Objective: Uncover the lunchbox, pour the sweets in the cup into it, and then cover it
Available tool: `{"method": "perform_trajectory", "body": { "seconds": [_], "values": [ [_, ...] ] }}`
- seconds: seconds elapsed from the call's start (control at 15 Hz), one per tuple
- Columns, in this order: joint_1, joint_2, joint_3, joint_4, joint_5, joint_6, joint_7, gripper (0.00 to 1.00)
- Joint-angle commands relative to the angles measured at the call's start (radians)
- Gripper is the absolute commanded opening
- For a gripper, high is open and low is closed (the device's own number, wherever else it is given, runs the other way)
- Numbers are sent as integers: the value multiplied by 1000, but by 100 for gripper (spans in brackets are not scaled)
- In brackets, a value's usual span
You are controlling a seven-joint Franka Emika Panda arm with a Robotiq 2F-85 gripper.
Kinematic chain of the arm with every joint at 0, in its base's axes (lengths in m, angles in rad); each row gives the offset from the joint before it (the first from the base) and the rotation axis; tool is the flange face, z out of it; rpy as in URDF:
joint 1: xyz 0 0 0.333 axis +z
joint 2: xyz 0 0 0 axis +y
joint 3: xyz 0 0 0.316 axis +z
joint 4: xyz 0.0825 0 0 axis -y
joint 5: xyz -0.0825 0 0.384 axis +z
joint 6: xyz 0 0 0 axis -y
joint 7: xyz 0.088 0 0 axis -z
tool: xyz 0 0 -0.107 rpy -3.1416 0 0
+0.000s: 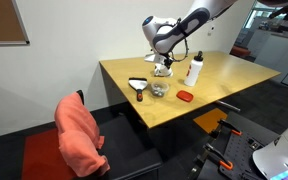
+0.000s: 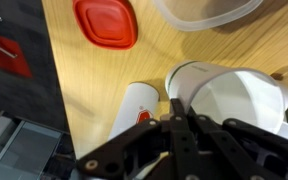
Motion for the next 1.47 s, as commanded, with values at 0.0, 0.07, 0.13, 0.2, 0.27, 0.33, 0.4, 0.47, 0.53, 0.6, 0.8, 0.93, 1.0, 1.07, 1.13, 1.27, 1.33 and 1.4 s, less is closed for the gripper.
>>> {"method": "perform_trajectory", "body": {
  "seconds": [0.0, 0.07, 0.13, 0.2, 0.27, 0.33, 0.4, 0.47, 0.53, 0.6, 0.8, 0.93, 1.0, 1.07, 1.13, 1.27, 1.33, 1.4],
  "values": [
    [-6, -102, -31, -158, 70, 198, -17, 1],
    [-1, -106, -46, -173, 84, 236, -17, 1],
    [1, -106, -61, -183, 98, 267, -18, 1],
    [4, -106, -75, -192, 112, 290, -19, 1],
    [8, -110, -88, -201, 129, 304, -20, 1],
    [17, -114, -103, -209, 137, 310, -18, 1],
    [36, -61, -118, -150, 136, 282, -19, 1],
    [38, -60, -127, -152, 140, 284, -19, 3],
    [41, -58, -132, -152, 141, 284, -18, 3],
    [43, -56, -133, -151, 141, 283, -18, 3],
    [19, -40, -113, -114, 229, 266, -51, 1],
    [-5, -1, -113, -44, 336, 241, -61, 1],
    [-18, 17, -116, -13, 385, 238, -72, 1],
    [-26, 38, -126, 18, 423, 240, -66, 1],
    [-31, 60, -138, 49, 455, 242, -56, 1],
    [-52, 107, -152, 109, 515, 246, -45, 1],
    [-61, 135, -158, 143, 543, 244, -39, 1],
    [-71, 162, -160, 175, 571, 238, -37, 1]
  ]
}}
